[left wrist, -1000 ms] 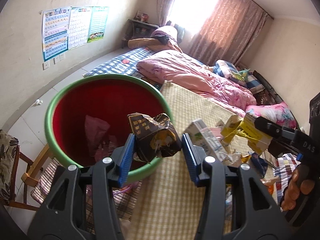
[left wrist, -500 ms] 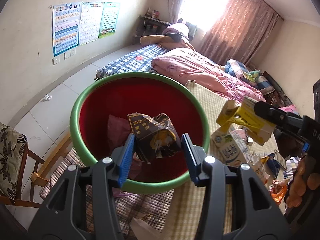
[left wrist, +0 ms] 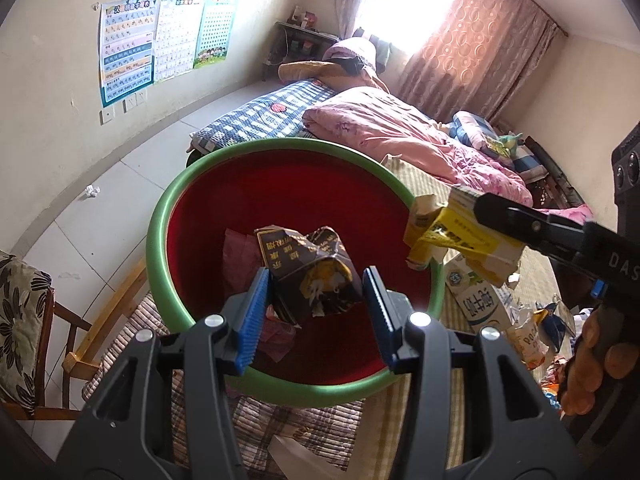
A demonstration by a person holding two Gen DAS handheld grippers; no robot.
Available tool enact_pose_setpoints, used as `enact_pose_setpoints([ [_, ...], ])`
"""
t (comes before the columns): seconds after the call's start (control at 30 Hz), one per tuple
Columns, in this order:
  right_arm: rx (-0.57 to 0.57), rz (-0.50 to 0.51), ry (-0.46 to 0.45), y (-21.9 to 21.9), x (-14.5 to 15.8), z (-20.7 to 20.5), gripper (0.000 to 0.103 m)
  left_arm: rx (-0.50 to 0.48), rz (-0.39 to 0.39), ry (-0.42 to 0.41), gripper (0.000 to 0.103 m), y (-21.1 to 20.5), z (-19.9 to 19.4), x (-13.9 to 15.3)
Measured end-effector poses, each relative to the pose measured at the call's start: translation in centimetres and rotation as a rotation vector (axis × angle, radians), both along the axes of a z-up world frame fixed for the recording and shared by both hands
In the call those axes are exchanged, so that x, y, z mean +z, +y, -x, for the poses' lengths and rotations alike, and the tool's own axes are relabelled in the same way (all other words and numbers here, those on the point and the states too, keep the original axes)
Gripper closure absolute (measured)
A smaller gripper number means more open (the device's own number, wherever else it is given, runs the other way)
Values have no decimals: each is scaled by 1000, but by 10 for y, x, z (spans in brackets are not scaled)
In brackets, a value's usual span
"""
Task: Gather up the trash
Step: 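Move both wrappers over the red bucket and open both tools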
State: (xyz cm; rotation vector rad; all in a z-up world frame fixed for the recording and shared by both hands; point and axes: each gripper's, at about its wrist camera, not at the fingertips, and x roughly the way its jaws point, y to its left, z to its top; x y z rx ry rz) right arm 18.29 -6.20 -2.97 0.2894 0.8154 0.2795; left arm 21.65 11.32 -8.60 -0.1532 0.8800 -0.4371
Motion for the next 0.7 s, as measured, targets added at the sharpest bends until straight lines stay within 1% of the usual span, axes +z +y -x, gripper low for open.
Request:
enact_pose_setpoints([
  [0.2,0,-10,11,5,-3,-4,74,-16,-5,20,57,-6,-3,-6],
  [0.47,12,-61,-4,6,2,-9,73,-33,-15,31,57,-11,-4,-11],
  [0.57,9,-77,6,6,-1,-10,70,-17,-21,30,57,-8,-4,-12],
  [0.6,6,-86,15,4,-3,-11,64,-11,-20,31,55,-8,-4,-12],
  [0.63,4,-89,19,5,-3,-11,61,-4,-19,33,53,-7,-4,-12],
  [0.67,2,-92,20,4,-3,-9,56,3,-18,33,45,-6,-4,-12],
  [0.7,1,-92,19,4,-3,-9,54,17,-19,25,40,-4,-3,-11],
])
